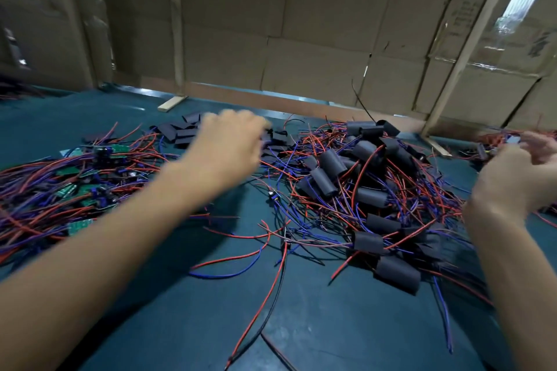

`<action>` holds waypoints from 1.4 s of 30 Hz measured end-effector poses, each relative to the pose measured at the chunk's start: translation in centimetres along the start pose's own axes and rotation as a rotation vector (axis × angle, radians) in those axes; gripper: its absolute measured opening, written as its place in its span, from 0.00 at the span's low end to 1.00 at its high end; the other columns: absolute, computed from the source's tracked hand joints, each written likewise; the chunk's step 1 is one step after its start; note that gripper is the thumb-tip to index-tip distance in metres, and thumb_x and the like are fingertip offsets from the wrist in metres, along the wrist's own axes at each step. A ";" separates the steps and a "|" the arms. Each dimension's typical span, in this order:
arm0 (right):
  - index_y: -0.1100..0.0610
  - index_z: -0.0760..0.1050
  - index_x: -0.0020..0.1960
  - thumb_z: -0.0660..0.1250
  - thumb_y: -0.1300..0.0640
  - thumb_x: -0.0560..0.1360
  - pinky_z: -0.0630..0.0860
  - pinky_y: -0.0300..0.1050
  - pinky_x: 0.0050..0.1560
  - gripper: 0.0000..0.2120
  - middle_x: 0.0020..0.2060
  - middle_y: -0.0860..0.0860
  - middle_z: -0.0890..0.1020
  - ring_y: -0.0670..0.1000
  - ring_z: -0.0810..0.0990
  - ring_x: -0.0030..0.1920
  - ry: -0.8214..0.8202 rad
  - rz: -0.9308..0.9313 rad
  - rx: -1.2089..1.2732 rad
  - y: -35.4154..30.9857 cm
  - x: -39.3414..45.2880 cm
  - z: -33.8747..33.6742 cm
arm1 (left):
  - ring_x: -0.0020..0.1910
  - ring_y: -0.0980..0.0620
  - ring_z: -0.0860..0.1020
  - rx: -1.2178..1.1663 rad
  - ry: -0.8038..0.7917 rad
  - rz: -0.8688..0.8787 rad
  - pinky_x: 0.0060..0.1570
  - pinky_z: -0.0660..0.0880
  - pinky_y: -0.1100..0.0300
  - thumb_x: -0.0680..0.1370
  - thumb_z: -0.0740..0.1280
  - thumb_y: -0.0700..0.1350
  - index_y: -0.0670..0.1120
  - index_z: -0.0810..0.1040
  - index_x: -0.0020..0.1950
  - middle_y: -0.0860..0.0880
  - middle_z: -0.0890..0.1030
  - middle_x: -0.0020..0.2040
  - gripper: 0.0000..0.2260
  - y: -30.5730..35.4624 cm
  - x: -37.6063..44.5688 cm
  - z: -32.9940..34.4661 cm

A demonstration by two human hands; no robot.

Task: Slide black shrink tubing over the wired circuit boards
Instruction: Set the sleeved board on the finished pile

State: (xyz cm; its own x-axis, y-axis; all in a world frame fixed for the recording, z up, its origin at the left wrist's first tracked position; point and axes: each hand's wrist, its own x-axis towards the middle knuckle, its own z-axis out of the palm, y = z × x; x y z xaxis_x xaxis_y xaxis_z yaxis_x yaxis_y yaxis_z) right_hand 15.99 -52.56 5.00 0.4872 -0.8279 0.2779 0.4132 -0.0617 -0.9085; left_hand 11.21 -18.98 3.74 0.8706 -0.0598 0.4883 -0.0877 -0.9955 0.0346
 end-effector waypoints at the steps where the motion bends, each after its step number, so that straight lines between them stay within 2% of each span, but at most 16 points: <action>1: 0.48 0.70 0.46 0.58 0.48 0.63 0.73 0.46 0.49 0.13 0.47 0.48 0.78 0.46 0.74 0.45 -0.007 -0.035 -0.023 0.2 0.1 0.0 | 0.67 0.38 0.72 0.089 -0.191 -0.191 0.63 0.69 0.42 0.81 0.64 0.50 0.51 0.74 0.68 0.44 0.75 0.66 0.16 -2.5 0.7 -0.6; 3: 0.43 0.72 0.45 0.58 0.48 0.64 0.77 0.51 0.53 0.10 0.51 0.51 0.82 0.48 0.78 0.47 -0.027 -0.135 -0.055 0.4 -0.4 0.2 | 0.67 0.36 0.69 0.179 -0.517 -0.441 0.65 0.70 0.41 0.78 0.67 0.52 0.47 0.74 0.63 0.42 0.72 0.66 0.15 -6.1 0.8 -1.2; 6: 0.39 0.73 0.42 0.62 0.53 0.69 0.77 0.52 0.53 0.08 0.53 0.56 0.82 0.52 0.80 0.49 -0.078 -0.296 -0.136 0.1 -2.7 0.4 | 0.50 0.43 0.78 0.170 -0.715 -0.346 0.54 0.76 0.52 0.76 0.72 0.54 0.45 0.75 0.43 0.45 0.80 0.49 0.13 -8.6 -0.2 -0.8; 7: 0.39 0.72 0.41 0.62 0.55 0.70 0.77 0.49 0.51 0.09 0.52 0.56 0.81 0.53 0.80 0.48 -0.091 -0.351 -0.146 0.1 -3.5 0.5 | 0.49 0.44 0.78 0.146 -0.703 -0.327 0.52 0.75 0.54 0.76 0.73 0.54 0.46 0.78 0.42 0.46 0.81 0.46 0.13 -8.7 -0.5 -0.8; 9: 0.42 0.73 0.42 0.63 0.59 0.72 0.72 0.38 0.46 0.11 0.48 0.51 0.77 0.51 0.77 0.45 -0.143 -0.479 -0.134 0.3 -4.6 0.6 | 0.54 0.47 0.78 0.139 -0.604 -0.323 0.54 0.69 0.52 0.75 0.74 0.53 0.50 0.82 0.43 0.52 0.83 0.48 0.08 -8.5 -0.9 -0.9; 12: 0.56 0.79 0.45 0.63 0.66 0.72 0.65 0.28 0.47 0.09 0.47 0.54 0.76 0.38 0.72 0.43 -0.279 -0.709 -0.127 0.7 -6.2 0.5 | 0.56 0.48 0.77 0.127 -0.536 -0.267 0.53 0.61 0.50 0.77 0.72 0.49 0.52 0.81 0.43 0.55 0.83 0.47 0.04 -7.9 -1.0 -0.8; 14: 0.62 0.80 0.46 0.64 0.71 0.71 0.67 0.31 0.48 0.08 0.46 0.58 0.77 0.41 0.72 0.45 -0.386 -0.849 -0.122 0.9 -7.5 0.4 | 0.55 0.47 0.77 0.048 -0.462 -0.189 0.54 0.65 0.52 0.79 0.69 0.45 0.51 0.80 0.46 0.56 0.81 0.44 0.03 -7.3 -0.8 -1.2; 16: 0.65 0.81 0.45 0.66 0.74 0.72 0.70 0.38 0.50 0.08 0.45 0.58 0.78 0.50 0.75 0.46 -0.522 -0.971 -0.105 1.0 -9.0 0.5 | 0.52 0.47 0.79 -0.122 -0.288 -0.105 0.54 0.74 0.53 0.80 0.70 0.45 0.52 0.80 0.47 0.55 0.80 0.42 0.03 -6.7 -0.5 -2.5; 19: 0.66 0.82 0.47 0.67 0.73 0.74 0.73 0.39 0.51 0.06 0.46 0.59 0.80 0.52 0.78 0.46 -0.740 -1.050 -0.071 1.0 -11.0 0.6 | 0.43 0.45 0.82 -0.398 -0.004 0.017 0.48 0.79 0.52 0.77 0.74 0.45 0.47 0.83 0.49 0.49 0.83 0.41 0.03 -5.2 -0.1 -5.0; 24: 0.63 0.82 0.56 0.69 0.62 0.79 0.73 0.38 0.55 0.08 0.51 0.52 0.83 0.46 0.80 0.50 -1.014 -0.885 -0.057 0.6 -13.4 0.5 | 0.42 0.45 0.82 -0.721 0.173 0.210 0.49 0.80 0.52 0.77 0.75 0.45 0.45 0.81 0.57 0.44 0.83 0.44 0.10 -1.2 0.9 -8.2; 28: 0.53 0.81 0.61 0.67 0.55 0.80 0.79 0.54 0.53 0.11 0.54 0.51 0.85 0.53 0.83 0.50 -1.178 -0.397 0.086 0.1 -15.1 0.3 | 0.37 0.55 0.80 -0.871 0.187 0.310 0.39 0.77 0.61 0.77 0.74 0.41 0.40 0.79 0.58 0.40 0.82 0.44 0.11 2.3 1.0 -9.1; 31: 0.53 0.79 0.63 0.64 0.55 0.81 0.77 0.39 0.55 0.12 0.56 0.49 0.86 0.47 0.84 0.54 -1.272 -0.222 0.222 -0.1 -15.8 0.3 | 0.36 0.53 0.79 -0.964 0.180 0.363 0.34 0.72 0.69 0.77 0.74 0.40 0.39 0.78 0.59 0.42 0.81 0.43 0.12 4.1 0.5 -9.1; 33: 0.56 0.81 0.61 0.61 0.53 0.82 0.75 0.35 0.51 0.14 0.49 0.50 0.87 0.49 0.83 0.47 -1.290 -0.226 0.235 -0.2 -15.8 0.3 | 0.35 0.52 0.79 -1.010 0.210 0.388 0.33 0.72 0.70 0.77 0.74 0.40 0.39 0.78 0.59 0.42 0.81 0.42 0.13 4.9 0.3 -8.9; 35: 0.54 0.83 0.56 0.59 0.49 0.83 0.74 0.37 0.44 0.16 0.36 0.50 0.84 0.52 0.80 0.38 -1.286 -0.160 0.263 -0.1 -15.6 0.4 | 0.36 0.50 0.82 -1.039 0.272 0.391 0.33 0.72 0.69 0.78 0.72 0.41 0.39 0.77 0.60 0.43 0.82 0.42 0.12 4.9 0.7 -8.8; 39: 0.53 0.83 0.47 0.57 0.50 0.83 0.76 0.44 0.46 0.17 0.26 0.49 0.74 0.54 0.81 0.35 -1.247 0.109 0.392 -0.1 -15.1 1.0 | 0.40 0.50 0.84 -1.003 0.341 0.137 0.32 0.77 0.58 0.81 0.67 0.49 0.45 0.79 0.57 0.47 0.84 0.43 0.09 1.4 3.8 -6.3; 42: 0.58 0.75 0.47 0.54 0.52 0.86 0.79 0.47 0.48 0.16 0.27 0.51 0.77 0.55 0.82 0.36 -1.229 0.224 0.463 0.1 -15.0 1.3 | 0.52 0.49 0.80 -0.566 0.117 -0.084 0.51 0.73 0.59 0.82 0.65 0.51 0.46 0.77 0.61 0.46 0.83 0.56 0.12 -2.7 6.1 -1.0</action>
State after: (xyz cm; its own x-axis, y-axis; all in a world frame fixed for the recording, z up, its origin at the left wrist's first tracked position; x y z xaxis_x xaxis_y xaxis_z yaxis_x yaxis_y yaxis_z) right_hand 9.76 -39.42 1.13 0.8502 0.2579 0.4589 0.3360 0.4051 -0.8503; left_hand 16.30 -16.56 7.54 0.8292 0.0584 0.5559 -0.2936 -0.8008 0.5221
